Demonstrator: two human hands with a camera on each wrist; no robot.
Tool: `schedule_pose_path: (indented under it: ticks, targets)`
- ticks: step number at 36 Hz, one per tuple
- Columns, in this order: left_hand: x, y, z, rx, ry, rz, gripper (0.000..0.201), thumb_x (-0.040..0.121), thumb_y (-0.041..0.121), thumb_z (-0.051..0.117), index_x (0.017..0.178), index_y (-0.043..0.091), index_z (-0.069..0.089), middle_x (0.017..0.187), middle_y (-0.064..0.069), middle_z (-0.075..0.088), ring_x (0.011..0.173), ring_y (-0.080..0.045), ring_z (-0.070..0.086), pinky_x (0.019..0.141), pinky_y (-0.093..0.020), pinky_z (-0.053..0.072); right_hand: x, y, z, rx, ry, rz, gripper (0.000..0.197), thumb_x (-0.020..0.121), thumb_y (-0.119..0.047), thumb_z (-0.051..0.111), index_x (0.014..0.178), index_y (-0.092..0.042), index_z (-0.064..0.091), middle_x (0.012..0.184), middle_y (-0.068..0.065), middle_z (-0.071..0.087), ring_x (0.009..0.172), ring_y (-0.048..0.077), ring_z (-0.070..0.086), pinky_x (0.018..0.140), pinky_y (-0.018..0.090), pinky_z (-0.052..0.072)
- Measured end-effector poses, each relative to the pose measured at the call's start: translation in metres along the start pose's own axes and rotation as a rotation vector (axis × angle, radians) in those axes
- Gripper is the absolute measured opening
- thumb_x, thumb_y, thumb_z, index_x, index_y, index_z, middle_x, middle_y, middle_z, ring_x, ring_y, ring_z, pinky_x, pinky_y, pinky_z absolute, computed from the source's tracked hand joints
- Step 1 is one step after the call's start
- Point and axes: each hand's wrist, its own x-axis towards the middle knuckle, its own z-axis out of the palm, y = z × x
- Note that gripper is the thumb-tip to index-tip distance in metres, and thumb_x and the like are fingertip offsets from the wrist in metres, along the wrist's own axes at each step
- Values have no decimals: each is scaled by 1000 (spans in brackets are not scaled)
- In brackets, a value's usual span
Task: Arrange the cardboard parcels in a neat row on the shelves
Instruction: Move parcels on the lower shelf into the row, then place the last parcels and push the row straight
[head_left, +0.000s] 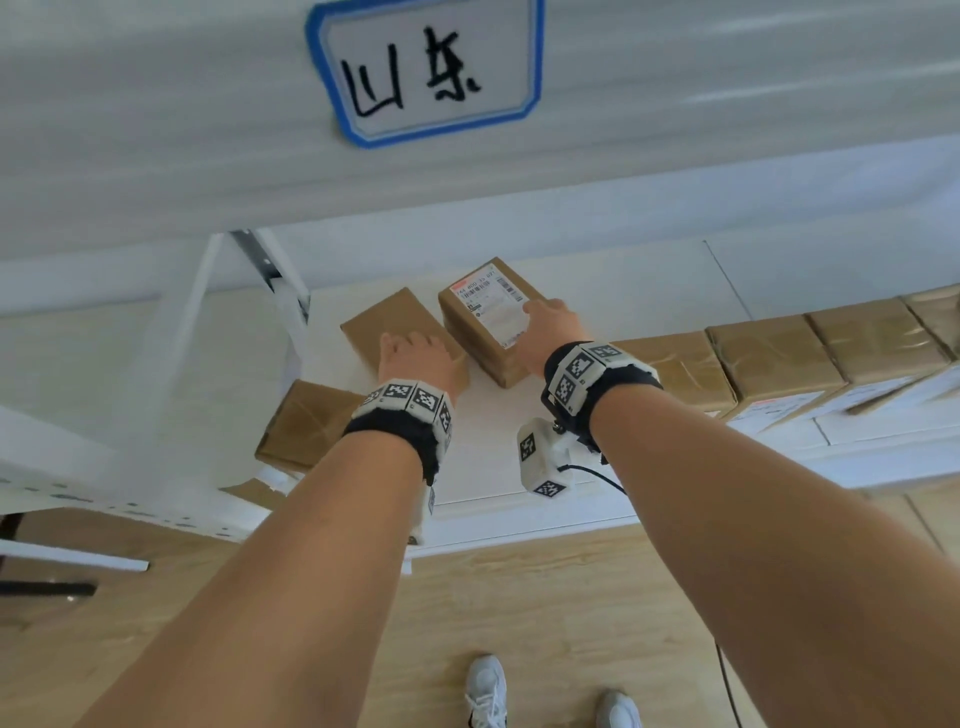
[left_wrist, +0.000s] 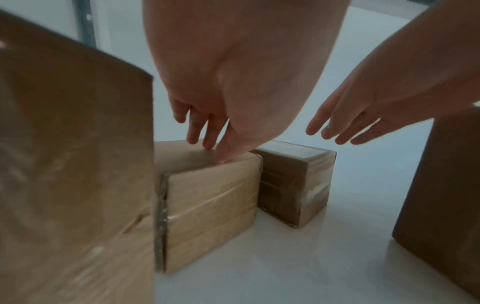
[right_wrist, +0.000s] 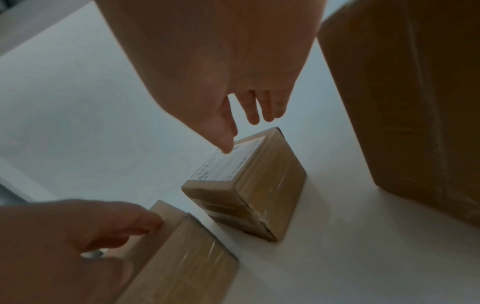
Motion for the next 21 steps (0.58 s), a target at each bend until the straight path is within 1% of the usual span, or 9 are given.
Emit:
schedule_pose_path:
  ticks: [2,4,6,8,10,12,15,18,21]
  targets:
    - [5,2,-2,-131,15,39,44,99,28,38,136,6,45,136,-14,49,127,-31,45,111,-41,31,7,0,2,-16,3,22,56,87,-16,56,141,-13,41,136,11,42,126,30,41,102,43,42]
    - [8,6,-6,-270,25,85,38,97,17,43,133,7,49,134,-12,51,123,-28,50,103,-38,41,12,-2,4,-25,-11,52,59,83,-18,59,139,-14,41,134,11,41,126,31,39,104,45,40]
    - [10,13,-12,-347,37,130,38,94,7,46,132,8,51,133,-12,53,120,-28,54,100,-37,45,16,-3,5,-47,-34,74,62,80,-23,64,138,-15,41,134,11,40,125,31,39,104,47,39]
    - [10,21,-18,-383,43,135,37,92,2,46,128,7,54,127,-12,57,114,-28,58,94,-35,48,18,-4,4,-66,-58,88,64,80,-28,65,138,-17,41,135,11,39,126,32,38,105,48,38]
    - [10,27,-22,-400,41,127,32,92,-1,44,121,5,58,120,-13,62,107,-29,61,85,-31,48,21,-3,5,-60,-73,101,63,82,-31,64,139,-17,40,135,12,40,125,32,40,105,48,38]
    - [11,31,-23,-416,34,126,27,93,-2,42,115,3,58,116,-15,63,104,-29,61,78,-29,44,23,-2,6,-71,-85,104,58,85,-31,62,137,-13,41,135,13,43,123,31,43,104,44,40]
    - [11,35,-28,-430,-9,101,27,95,-1,40,115,-1,58,117,-18,63,107,-31,61,80,-30,45,25,2,7,-98,-67,125,49,92,-27,56,136,-9,43,134,12,46,121,29,47,99,36,42]
    - [13,39,-28,-439,-77,66,29,97,2,41,119,-3,59,121,-18,63,110,-32,61,86,-31,47,20,4,5,-122,-26,144,40,97,-18,42,136,-8,43,134,14,45,121,29,48,95,35,43]
    - [13,41,-25,-479,-99,56,30,98,3,39,116,-3,62,118,-18,65,106,-31,62,77,-27,44,13,3,4,-91,-36,176,40,96,-17,44,135,-7,43,135,14,42,118,31,51,91,36,45]
